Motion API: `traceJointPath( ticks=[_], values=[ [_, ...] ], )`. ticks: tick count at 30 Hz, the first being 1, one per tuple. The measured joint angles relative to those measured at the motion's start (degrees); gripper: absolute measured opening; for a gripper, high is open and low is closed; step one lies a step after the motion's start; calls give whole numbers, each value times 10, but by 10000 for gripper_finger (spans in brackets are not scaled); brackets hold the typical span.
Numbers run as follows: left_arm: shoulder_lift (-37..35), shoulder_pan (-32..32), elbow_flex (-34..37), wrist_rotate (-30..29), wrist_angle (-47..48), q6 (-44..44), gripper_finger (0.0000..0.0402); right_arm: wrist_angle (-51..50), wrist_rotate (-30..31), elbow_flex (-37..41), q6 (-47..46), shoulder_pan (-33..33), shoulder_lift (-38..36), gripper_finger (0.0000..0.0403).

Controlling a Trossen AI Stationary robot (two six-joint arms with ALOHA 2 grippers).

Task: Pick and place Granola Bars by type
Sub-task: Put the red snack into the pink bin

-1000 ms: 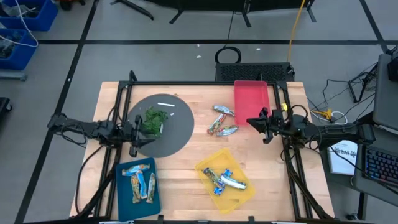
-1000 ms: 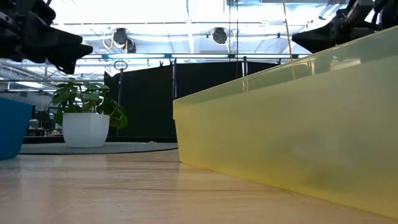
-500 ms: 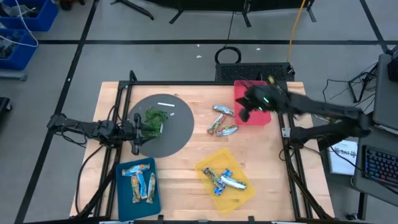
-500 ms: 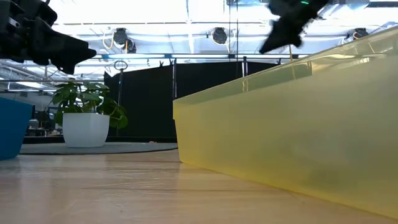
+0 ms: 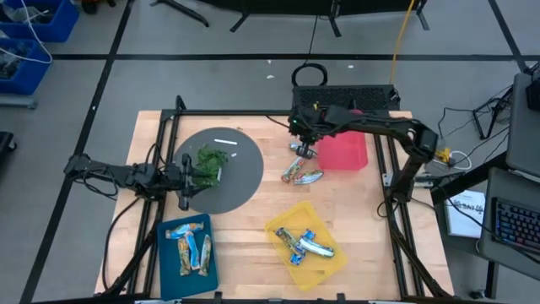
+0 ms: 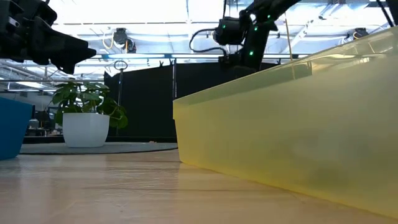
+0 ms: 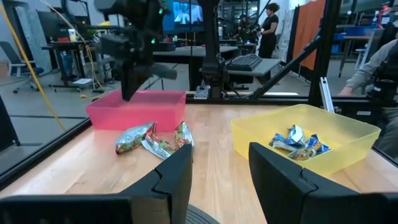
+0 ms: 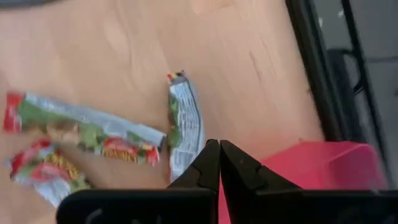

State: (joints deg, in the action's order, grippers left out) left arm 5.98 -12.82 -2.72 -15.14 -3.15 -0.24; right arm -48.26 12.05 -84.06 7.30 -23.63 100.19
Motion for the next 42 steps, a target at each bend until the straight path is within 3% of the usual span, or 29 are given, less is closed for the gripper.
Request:
traceJointPath(
  ticks=[5, 14, 19, 42],
  values=[
    [0, 0, 0, 0, 0, 0, 164, -3, -1, -1, -19, -9, 49, 25],
    [0, 0, 0, 0, 0, 0, 163, 0, -31, -1, -23, -7, 103, 144],
    [0, 0, 0, 0, 0, 0, 164, 2, -33, -1, -32, -7, 116, 180],
    [0, 0, 0, 0, 0, 0, 163, 20, -93, 2, -57, -36, 131, 153]
  ],
)
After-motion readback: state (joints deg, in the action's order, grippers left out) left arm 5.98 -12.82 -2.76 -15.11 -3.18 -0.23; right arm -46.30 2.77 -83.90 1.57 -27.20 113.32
